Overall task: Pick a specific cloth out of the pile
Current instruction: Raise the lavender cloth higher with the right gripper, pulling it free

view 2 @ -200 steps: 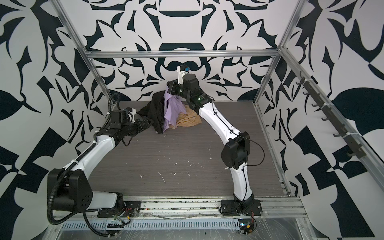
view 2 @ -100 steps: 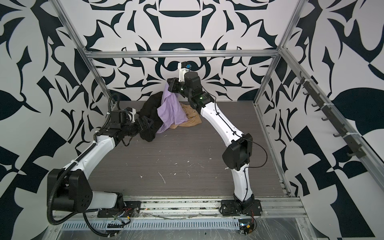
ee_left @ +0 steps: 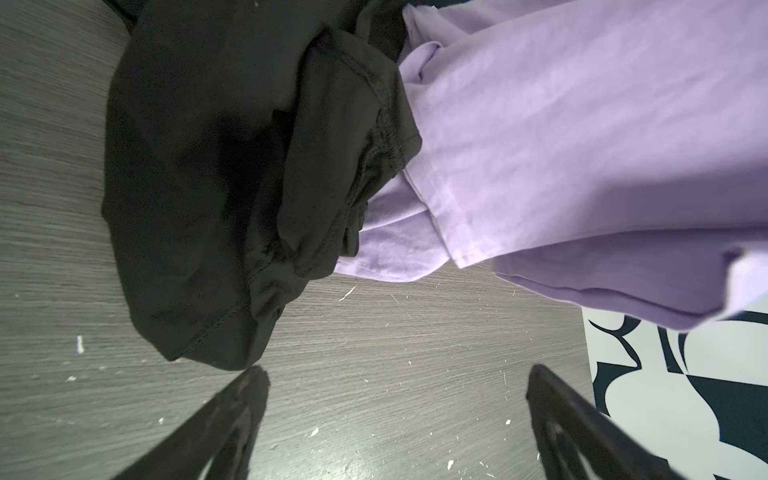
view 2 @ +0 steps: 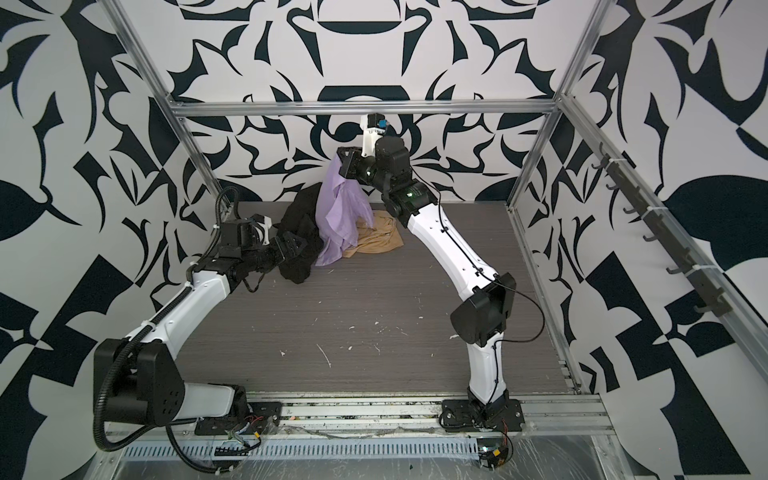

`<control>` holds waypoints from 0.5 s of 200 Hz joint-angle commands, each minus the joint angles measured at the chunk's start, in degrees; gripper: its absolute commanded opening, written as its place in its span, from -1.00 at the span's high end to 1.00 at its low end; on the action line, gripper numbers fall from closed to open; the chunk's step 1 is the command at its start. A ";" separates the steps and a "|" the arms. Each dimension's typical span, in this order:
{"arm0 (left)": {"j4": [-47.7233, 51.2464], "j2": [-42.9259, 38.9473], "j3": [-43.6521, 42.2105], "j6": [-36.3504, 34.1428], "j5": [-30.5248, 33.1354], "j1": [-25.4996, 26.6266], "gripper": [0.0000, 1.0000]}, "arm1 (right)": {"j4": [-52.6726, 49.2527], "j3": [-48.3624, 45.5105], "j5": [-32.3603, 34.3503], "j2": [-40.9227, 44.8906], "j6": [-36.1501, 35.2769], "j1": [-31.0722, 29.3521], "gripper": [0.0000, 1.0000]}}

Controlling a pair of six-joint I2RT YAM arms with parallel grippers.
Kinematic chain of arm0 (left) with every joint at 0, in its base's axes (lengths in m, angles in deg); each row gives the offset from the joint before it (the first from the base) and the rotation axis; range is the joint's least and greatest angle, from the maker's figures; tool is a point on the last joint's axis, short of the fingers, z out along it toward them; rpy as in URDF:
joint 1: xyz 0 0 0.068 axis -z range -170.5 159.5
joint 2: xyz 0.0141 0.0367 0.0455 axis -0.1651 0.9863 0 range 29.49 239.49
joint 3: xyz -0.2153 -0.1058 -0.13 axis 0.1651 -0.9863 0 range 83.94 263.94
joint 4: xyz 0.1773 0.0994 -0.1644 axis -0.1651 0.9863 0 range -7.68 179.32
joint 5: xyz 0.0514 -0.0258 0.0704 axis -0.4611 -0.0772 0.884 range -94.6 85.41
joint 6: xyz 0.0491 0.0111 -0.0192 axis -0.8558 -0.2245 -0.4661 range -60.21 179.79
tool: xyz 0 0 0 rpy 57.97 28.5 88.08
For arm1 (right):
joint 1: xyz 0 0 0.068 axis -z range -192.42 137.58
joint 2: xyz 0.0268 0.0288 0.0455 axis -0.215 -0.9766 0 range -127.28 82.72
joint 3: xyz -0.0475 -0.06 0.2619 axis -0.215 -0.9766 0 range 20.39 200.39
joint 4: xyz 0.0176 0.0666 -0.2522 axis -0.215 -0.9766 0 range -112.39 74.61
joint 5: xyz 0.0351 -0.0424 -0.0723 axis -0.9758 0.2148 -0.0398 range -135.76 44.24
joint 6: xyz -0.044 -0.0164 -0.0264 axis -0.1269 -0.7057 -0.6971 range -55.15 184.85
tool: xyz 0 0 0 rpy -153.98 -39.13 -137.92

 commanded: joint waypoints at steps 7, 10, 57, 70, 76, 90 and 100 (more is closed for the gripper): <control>0.89 -1.81 0.48 -0.61 0.07 -0.22 -1.00 | 7.03 3.42 1.11 5.04 -1.67 -0.35 1.00; 0.89 -1.94 0.52 -0.61 0.06 -0.27 -0.99 | 7.05 3.46 1.10 5.11 -1.76 -0.29 1.00; 0.97 -2.72 0.19 -0.35 -0.10 -0.24 -0.99 | 7.02 3.00 1.28 6.67 -2.42 -0.28 1.00; 0.98 -3.06 0.19 -0.35 -0.11 -0.27 -0.99 | 7.02 2.65 1.38 7.32 -2.59 -0.35 1.00; 0.98 -3.16 0.21 -0.32 -0.08 -0.26 -0.99 | 7.02 2.50 1.38 7.66 -2.61 -0.34 1.00; 0.98 -3.52 0.11 -0.35 0.01 -0.27 -0.99 | 7.13 2.04 1.39 8.35 -2.77 -0.32 1.00; 0.97 -3.79 0.10 -0.26 0.06 -0.27 -1.00 | 7.14 1.82 1.44 8.85 -2.81 -0.29 1.00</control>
